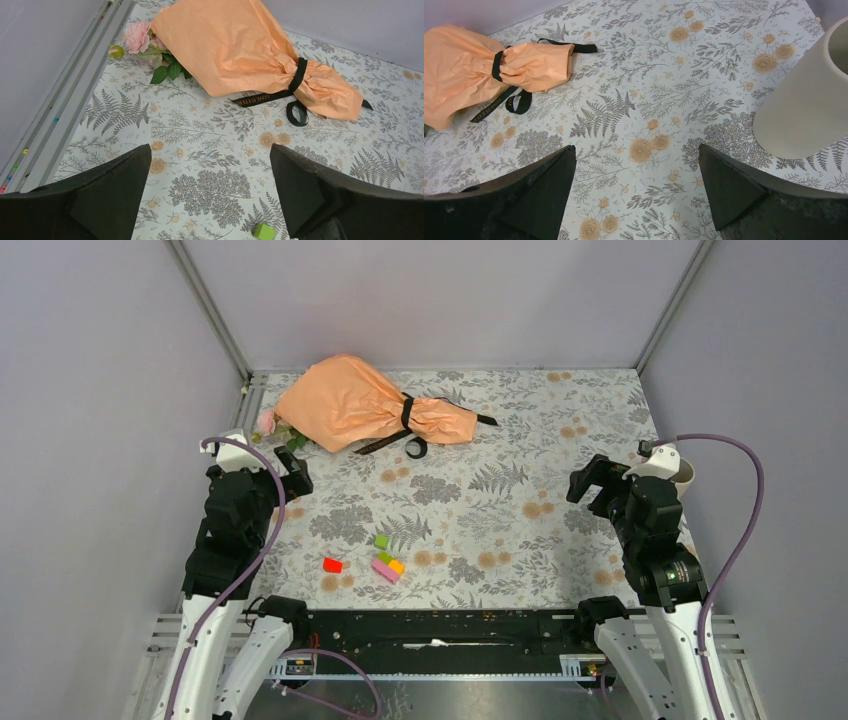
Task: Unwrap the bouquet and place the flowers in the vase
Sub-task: Move the fake flower to the center of the board, then pick up the fake flower at the center of the board.
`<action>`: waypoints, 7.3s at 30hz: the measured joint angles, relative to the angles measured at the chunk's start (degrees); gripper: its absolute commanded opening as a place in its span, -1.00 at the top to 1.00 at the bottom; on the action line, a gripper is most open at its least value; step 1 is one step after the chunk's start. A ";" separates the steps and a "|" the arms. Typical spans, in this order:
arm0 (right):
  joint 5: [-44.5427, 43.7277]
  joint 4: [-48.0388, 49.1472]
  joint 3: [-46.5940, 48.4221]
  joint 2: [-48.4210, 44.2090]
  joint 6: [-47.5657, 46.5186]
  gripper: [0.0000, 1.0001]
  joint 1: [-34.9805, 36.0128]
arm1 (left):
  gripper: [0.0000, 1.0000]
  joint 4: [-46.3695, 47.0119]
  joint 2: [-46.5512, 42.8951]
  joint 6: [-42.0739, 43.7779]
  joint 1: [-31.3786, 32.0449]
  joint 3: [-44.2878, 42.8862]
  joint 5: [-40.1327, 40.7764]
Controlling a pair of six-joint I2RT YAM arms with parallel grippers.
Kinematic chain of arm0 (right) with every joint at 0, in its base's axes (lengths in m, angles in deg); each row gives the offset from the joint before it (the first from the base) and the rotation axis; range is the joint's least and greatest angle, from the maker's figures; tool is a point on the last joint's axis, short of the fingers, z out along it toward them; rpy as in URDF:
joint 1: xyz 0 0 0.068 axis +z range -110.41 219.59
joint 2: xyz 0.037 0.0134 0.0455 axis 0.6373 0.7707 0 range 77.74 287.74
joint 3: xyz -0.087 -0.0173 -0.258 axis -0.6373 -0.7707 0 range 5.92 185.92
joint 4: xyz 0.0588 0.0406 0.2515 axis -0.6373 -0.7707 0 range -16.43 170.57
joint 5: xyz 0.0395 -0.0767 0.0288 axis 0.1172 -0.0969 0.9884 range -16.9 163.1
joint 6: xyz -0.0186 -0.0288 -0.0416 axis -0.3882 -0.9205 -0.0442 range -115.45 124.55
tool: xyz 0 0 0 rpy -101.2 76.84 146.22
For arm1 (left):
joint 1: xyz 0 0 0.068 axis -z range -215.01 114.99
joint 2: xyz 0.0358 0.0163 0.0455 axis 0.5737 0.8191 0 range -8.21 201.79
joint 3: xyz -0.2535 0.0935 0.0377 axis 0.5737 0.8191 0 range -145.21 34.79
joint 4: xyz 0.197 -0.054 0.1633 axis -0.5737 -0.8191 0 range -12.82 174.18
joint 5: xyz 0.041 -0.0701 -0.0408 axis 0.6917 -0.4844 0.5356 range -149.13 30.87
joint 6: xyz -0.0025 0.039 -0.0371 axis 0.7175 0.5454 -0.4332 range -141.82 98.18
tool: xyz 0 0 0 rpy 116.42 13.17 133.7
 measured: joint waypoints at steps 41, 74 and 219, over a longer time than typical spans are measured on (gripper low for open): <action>14.12 20.15 16.24 56.04 1.22 -0.49 17.59 | -0.98 -2.10 2.16 -2.99 -0.96 1.33 -2.82; 17.70 27.54 36.37 89.79 19.17 0.05 11.26 | -0.98 -2.05 4.31 -3.41 -4.90 1.33 -9.05; 37.68 41.05 18.56 59.41 12.74 1.00 36.94 | -0.98 22.84 -9.01 -33.55 -8.50 17.42 -45.88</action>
